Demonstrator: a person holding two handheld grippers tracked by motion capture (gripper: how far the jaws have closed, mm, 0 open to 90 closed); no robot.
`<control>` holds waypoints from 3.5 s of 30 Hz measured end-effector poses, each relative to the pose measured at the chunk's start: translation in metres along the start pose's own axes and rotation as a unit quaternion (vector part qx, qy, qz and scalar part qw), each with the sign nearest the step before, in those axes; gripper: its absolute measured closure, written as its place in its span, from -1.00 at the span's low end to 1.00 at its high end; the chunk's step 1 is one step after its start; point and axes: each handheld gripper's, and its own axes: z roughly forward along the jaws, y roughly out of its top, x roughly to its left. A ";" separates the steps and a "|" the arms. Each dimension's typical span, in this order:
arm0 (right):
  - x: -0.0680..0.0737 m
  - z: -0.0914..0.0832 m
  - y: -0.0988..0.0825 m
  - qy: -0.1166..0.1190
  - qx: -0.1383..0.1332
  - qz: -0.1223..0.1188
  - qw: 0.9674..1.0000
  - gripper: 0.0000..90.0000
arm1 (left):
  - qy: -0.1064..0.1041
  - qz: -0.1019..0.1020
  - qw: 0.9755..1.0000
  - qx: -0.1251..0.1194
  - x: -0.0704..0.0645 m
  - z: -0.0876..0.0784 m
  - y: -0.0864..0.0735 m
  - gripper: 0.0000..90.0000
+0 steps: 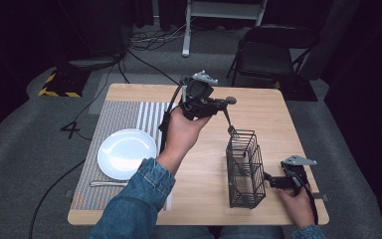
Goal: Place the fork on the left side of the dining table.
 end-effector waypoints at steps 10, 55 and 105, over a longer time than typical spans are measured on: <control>0.000 0.000 0.000 0.000 0.000 0.000 1.000 -0.81 | 0.026 -0.012 0.999 -0.022 0.020 -0.035 -0.002 0.91; 0.000 0.000 0.000 -0.005 -0.002 0.004 1.000 -0.79 | 0.186 -0.129 0.974 -0.022 0.178 -0.117 -0.080 0.91; 0.000 0.000 0.000 -0.006 -0.002 0.005 1.000 -0.78 | 0.189 -0.206 0.960 0.032 0.225 -0.074 -0.123 0.88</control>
